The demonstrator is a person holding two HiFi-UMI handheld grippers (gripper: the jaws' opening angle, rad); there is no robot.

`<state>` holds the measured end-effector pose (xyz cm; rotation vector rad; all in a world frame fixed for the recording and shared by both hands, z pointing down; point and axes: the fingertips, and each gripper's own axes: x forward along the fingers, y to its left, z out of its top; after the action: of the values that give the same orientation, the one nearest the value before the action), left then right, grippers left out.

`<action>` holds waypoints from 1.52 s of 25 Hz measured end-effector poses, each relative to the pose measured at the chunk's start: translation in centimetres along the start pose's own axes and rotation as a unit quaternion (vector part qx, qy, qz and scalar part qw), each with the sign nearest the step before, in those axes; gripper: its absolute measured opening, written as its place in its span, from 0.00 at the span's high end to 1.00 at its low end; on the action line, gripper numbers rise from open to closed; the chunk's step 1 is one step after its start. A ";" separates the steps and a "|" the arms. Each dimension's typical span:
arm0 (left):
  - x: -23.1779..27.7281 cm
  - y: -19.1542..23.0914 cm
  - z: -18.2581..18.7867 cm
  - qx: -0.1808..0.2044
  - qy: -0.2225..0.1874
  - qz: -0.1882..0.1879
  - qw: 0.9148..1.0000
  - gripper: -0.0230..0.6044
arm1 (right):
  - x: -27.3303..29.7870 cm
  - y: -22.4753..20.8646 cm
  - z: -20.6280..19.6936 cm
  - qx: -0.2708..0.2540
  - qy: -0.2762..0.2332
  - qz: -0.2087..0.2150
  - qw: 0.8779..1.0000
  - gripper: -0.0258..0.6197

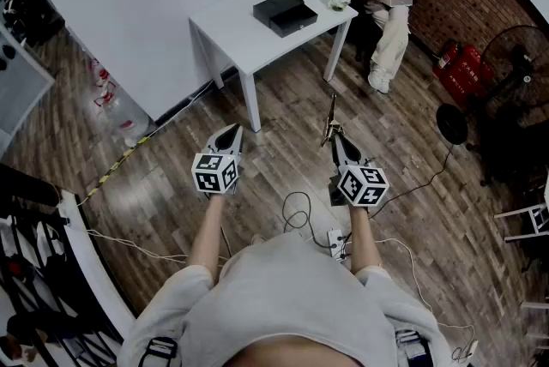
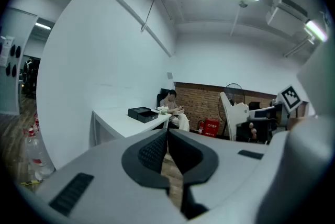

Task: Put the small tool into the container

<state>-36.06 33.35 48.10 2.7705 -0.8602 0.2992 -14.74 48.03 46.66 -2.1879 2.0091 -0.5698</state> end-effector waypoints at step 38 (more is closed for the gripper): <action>9.4 -3.0 -0.2 -0.008 0.009 0.038 0.999 0.94 | 5.8 -9.0 2.2 0.015 0.010 0.046 0.999 0.96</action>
<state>-26.77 30.79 50.27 2.7211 -0.9597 0.3285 -5.28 43.03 48.72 -2.0680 2.0842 -0.6095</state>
